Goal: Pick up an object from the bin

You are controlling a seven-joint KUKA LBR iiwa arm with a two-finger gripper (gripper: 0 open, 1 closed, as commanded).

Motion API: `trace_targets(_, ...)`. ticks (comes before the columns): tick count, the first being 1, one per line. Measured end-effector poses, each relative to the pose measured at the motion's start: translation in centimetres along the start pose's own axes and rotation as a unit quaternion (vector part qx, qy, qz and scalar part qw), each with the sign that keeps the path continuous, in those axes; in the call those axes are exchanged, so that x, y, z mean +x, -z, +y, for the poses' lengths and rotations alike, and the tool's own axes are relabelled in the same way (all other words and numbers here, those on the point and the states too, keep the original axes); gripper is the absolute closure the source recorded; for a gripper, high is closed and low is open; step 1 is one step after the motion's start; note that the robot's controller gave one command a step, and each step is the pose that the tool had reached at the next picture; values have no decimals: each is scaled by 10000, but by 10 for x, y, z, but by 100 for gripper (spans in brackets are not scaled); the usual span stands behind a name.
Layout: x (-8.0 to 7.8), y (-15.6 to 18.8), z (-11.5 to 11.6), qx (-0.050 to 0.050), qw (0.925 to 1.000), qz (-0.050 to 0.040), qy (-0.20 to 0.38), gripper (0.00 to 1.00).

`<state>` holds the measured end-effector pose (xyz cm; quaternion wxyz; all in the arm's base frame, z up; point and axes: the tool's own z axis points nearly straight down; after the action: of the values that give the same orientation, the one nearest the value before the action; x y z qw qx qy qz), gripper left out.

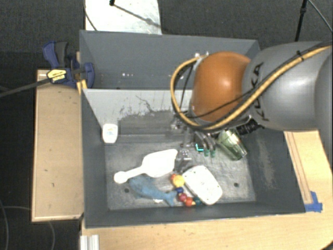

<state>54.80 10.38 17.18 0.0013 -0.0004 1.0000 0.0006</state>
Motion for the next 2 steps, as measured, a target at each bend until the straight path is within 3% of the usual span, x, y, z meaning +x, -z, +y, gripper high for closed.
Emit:
trace_targets(1,0,0,0,0,10000,0,-8,0)
trace_targets(2,-13,-34,-8,-3,9994,-33,335,0)
